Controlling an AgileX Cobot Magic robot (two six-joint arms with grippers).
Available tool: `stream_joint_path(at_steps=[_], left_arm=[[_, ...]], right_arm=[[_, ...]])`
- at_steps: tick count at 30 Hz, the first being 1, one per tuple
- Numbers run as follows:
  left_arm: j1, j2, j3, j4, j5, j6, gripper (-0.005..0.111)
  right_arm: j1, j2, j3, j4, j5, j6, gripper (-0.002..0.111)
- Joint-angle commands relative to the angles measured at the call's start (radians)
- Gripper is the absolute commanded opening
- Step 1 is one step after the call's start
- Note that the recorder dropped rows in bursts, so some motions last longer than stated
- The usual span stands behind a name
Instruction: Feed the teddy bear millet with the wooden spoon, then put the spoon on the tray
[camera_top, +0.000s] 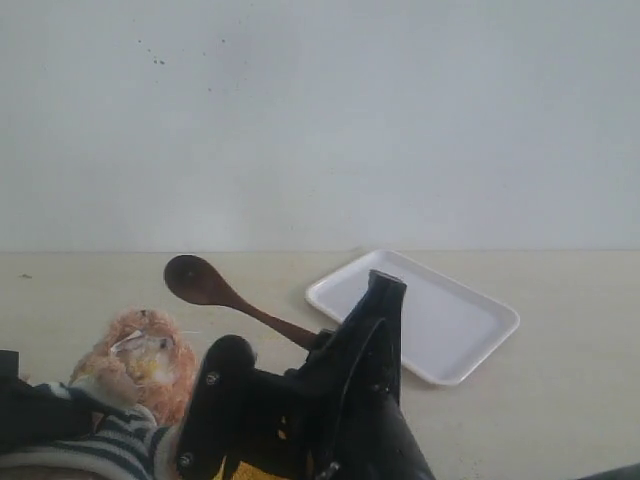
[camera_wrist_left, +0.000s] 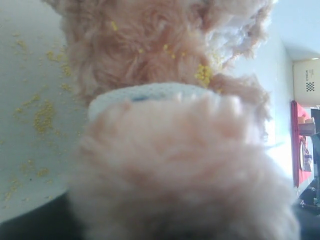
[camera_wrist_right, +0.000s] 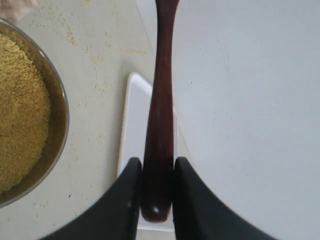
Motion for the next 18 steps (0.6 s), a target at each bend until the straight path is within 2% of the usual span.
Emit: stream_joint_path(at_steps=[1,5,9,12,15,18], left_arm=[[0.001,-0.012,0.003,-0.021,0.031,0.007,0.004],[0.001,-0.012,0.003,-0.029,0.031,0.007,0.004],[0.001,-0.012,0.003,-0.066,0.035,0.007,0.004],[0.001,-0.012,0.003,-0.086,0.035,0.007,0.004],[0.001,-0.012,0.003,-0.108,0.037,0.007,0.004],[0.001,-0.012,0.003,-0.155,0.037,0.007,0.004]], right_arm=[[0.004,-0.042,0.019,-0.003,0.022,0.059,0.0],[-0.006,-0.099,0.019,-0.004,-0.002,0.052,0.0],[-0.074,-0.189,0.019,0.097,-0.168,-0.044,0.0],[-0.18,-0.267,0.019,0.311,-0.358,-0.212,0.0],[-0.274,-0.323,0.019,0.544,-0.473,-0.408,0.0],[-0.334,-0.36,0.015,0.692,-0.522,-0.511,0.0]])
